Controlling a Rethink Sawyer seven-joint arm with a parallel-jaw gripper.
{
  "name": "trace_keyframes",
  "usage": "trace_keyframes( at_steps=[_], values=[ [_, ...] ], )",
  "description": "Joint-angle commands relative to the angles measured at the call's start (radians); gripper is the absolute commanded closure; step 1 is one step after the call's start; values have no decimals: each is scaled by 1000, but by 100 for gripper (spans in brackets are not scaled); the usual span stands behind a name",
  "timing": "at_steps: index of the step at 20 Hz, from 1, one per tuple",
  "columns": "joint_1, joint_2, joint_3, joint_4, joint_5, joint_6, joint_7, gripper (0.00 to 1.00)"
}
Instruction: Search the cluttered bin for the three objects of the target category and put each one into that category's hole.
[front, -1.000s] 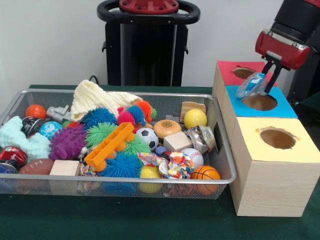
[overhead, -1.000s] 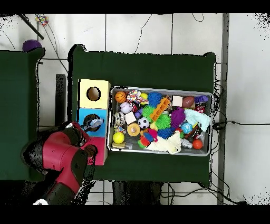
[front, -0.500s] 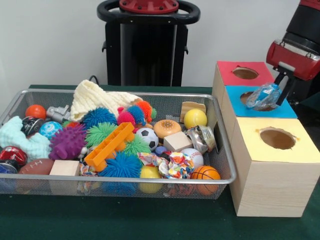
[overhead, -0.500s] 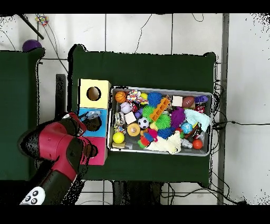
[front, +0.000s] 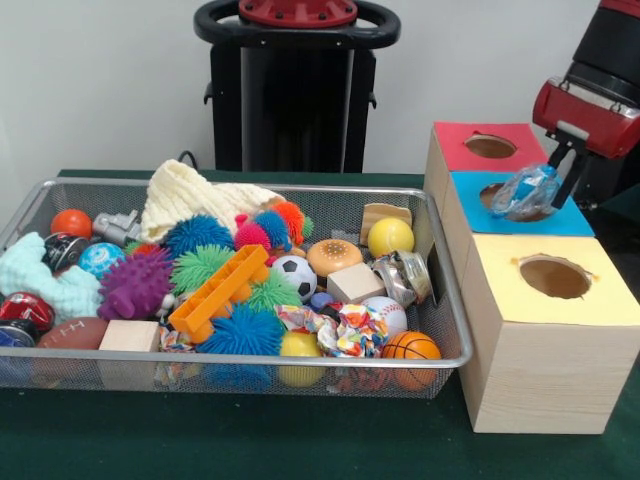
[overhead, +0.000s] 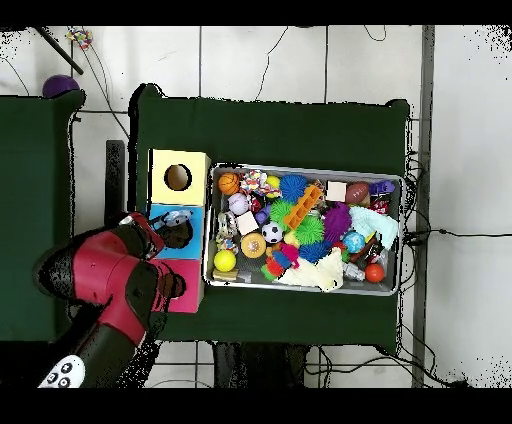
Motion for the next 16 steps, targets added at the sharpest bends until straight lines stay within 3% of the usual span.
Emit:
trace_keyframes(
  at_steps=[1,7,8,16],
  values=[
    [-38,-10,177,164,27,-165,218,100],
    [-37,-35,188,213,20,-179,214,100],
    [-35,-34,187,214,19,-175,214,0],
    [-27,-43,176,247,17,-193,210,0]
  ],
)
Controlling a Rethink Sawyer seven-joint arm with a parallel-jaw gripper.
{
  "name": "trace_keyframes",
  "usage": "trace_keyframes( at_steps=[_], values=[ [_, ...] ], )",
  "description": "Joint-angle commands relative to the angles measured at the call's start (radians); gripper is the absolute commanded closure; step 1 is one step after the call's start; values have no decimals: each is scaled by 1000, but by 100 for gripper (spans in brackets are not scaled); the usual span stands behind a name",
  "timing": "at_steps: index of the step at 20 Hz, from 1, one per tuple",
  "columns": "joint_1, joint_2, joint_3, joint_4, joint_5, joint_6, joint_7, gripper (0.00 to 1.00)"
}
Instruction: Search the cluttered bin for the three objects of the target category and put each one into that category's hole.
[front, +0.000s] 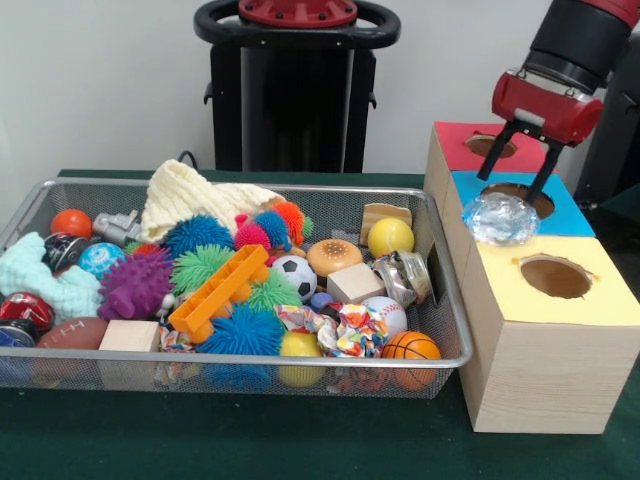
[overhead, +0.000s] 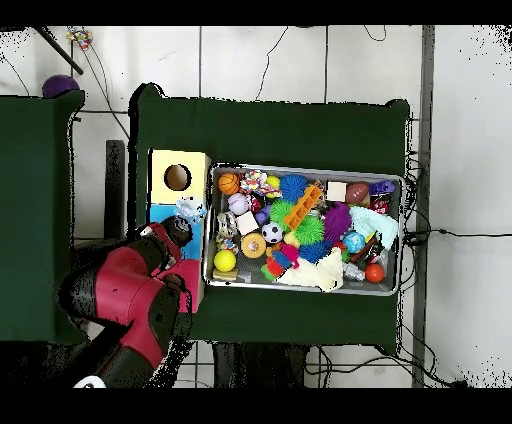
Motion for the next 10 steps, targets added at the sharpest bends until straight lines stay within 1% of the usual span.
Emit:
trace_keyframes(
  at_steps=[1,10],
  values=[
    [-24,7,155,100,16,-15,210,0],
    [-15,18,149,98,17,-22,210,0]
  ],
)
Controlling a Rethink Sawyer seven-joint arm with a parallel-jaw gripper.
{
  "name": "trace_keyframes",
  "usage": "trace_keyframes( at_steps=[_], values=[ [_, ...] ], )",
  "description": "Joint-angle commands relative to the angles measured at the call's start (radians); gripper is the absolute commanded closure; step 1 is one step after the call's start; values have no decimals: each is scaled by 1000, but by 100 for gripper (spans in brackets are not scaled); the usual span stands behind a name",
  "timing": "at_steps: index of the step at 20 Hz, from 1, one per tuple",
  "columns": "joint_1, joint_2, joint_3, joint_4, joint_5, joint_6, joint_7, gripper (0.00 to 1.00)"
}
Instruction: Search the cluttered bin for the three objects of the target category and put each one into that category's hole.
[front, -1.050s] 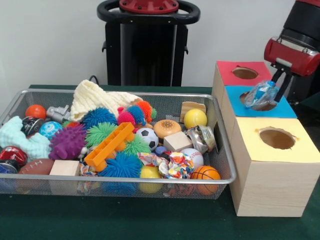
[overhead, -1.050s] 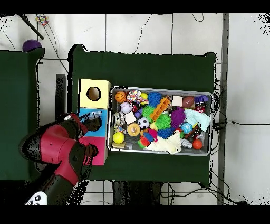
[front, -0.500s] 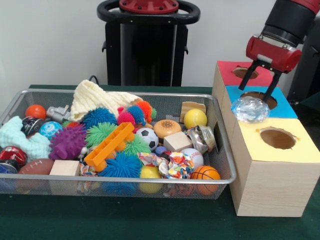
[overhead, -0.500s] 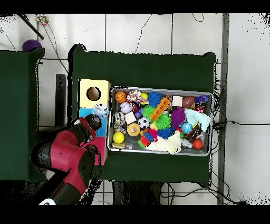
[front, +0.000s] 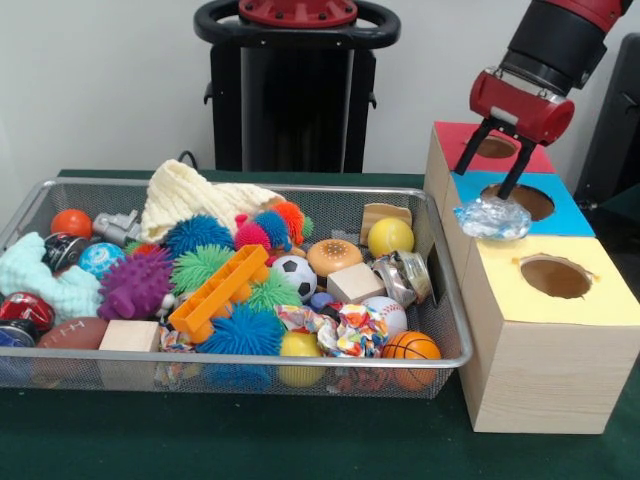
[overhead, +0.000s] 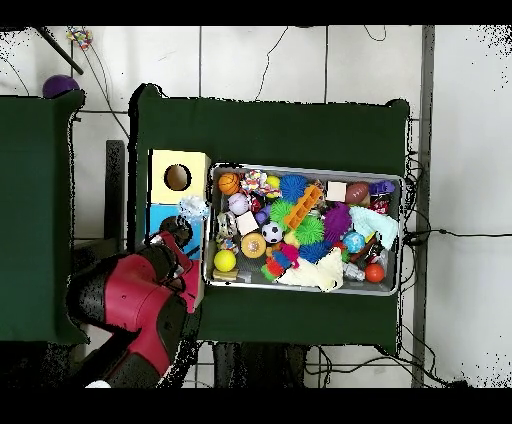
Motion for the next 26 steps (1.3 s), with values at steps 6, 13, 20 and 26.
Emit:
trace_keyframes(
  at_steps=[6,13,20,26],
  values=[
    [-5,18,154,66,23,-31,218,0],
    [-3,-9,210,136,11,-125,206,0],
    [-32,-49,283,248,-28,-249,191,0],
    [98,39,240,207,20,-210,216,0]
  ],
)
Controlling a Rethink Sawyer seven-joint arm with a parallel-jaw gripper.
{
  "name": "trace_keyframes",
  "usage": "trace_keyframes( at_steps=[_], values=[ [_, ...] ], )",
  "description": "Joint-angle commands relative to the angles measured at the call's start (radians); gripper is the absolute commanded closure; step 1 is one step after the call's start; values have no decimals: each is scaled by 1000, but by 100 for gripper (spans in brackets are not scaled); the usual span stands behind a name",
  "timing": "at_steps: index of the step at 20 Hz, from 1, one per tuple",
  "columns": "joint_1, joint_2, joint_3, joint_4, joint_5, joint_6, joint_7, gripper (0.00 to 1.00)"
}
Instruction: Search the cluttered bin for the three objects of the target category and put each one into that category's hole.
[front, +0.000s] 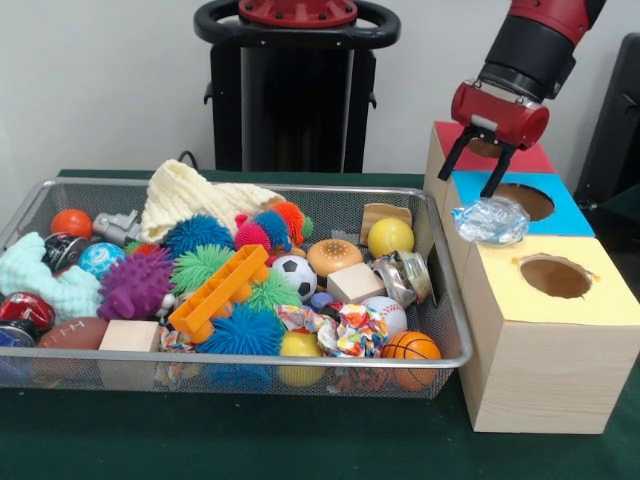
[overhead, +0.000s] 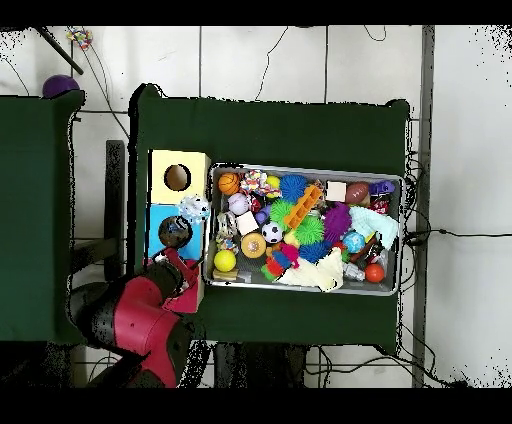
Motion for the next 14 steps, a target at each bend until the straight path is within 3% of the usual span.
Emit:
trace_keyframes(
  at_steps=[1,5,8,9,12,14],
  values=[
    [108,85,141,38,34,56,224,0],
    [206,141,112,-18,84,98,258,0],
    [224,139,140,-2,103,50,247,0],
    [218,129,158,12,102,25,233,100],
    [215,123,167,26,73,-8,196,100],
    [228,126,166,58,92,-60,227,100]
  ],
)
